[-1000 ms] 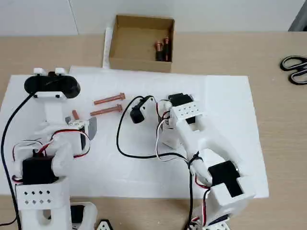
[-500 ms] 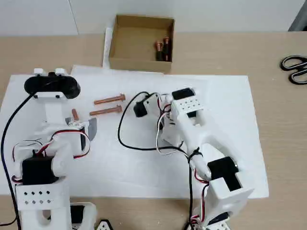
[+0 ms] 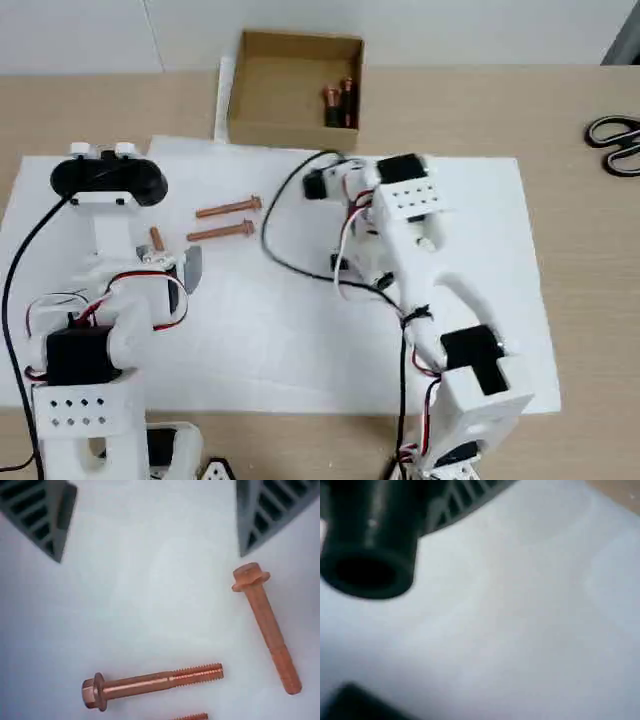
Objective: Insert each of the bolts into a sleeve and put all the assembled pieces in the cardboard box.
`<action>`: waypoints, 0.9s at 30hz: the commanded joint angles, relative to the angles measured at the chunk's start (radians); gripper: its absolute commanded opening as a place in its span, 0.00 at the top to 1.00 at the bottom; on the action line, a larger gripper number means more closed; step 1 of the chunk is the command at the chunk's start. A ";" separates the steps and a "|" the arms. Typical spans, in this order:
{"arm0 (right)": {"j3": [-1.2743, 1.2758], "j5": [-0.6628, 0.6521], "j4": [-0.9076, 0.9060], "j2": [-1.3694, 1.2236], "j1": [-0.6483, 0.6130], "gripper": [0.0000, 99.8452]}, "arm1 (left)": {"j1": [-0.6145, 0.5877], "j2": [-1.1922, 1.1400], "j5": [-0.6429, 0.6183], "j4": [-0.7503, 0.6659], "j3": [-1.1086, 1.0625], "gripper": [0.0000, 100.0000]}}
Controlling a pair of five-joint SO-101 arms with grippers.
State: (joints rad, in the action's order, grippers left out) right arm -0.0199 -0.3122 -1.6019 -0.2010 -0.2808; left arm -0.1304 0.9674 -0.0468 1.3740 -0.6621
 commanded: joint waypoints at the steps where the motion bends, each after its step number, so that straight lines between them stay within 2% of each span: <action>1: 0.005 0.058 0.062 0.007 0.054 1.00 | -0.002 0.017 0.005 0.008 0.035 0.79; 8: 0.129 0.058 0.180 0.007 0.067 0.99 | 0.000 0.015 0.005 0.008 0.035 0.79; 14: 0.130 0.058 0.194 0.007 0.067 0.89 | 0.000 0.015 0.005 0.009 0.035 0.79; 27: 0.132 0.058 0.216 0.001 0.065 0.88 | 0.000 0.015 0.005 0.009 0.033 0.79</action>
State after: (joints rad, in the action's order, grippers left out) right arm 0.1151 -0.2616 -1.3932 -0.2010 -0.2256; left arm -0.1304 0.9674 -0.0468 1.3740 -0.6621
